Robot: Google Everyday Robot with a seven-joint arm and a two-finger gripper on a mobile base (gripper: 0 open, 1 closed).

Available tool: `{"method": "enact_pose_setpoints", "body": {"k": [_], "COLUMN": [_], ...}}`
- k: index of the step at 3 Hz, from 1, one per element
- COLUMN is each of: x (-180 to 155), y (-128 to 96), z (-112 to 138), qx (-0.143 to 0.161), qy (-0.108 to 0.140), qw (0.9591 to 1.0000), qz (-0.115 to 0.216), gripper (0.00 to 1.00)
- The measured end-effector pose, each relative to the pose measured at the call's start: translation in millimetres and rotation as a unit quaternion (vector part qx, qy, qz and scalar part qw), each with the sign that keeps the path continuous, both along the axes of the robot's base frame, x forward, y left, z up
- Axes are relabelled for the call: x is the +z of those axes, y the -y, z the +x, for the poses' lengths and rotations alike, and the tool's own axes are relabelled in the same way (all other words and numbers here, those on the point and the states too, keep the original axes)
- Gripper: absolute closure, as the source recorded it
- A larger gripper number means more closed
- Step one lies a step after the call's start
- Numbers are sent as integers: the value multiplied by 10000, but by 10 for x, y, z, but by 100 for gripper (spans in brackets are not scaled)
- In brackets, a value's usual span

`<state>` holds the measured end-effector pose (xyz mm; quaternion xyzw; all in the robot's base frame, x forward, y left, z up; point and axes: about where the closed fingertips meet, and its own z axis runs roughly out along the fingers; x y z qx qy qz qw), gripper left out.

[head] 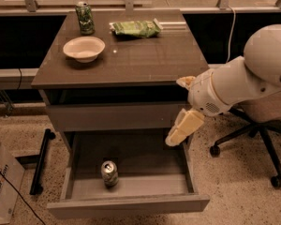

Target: Pick 7up can from middle drawer and place on counter

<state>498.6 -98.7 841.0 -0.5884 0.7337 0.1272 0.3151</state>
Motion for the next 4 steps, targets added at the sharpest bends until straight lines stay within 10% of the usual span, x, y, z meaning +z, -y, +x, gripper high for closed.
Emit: {"method": "enact_pose_setpoints", "body": {"k": [4], "x": [-2068], "y": [-381], "z": [102], "qx": [116], "qy": [-988], "qw": [9916], "qz": [826], "gripper": [0]}}
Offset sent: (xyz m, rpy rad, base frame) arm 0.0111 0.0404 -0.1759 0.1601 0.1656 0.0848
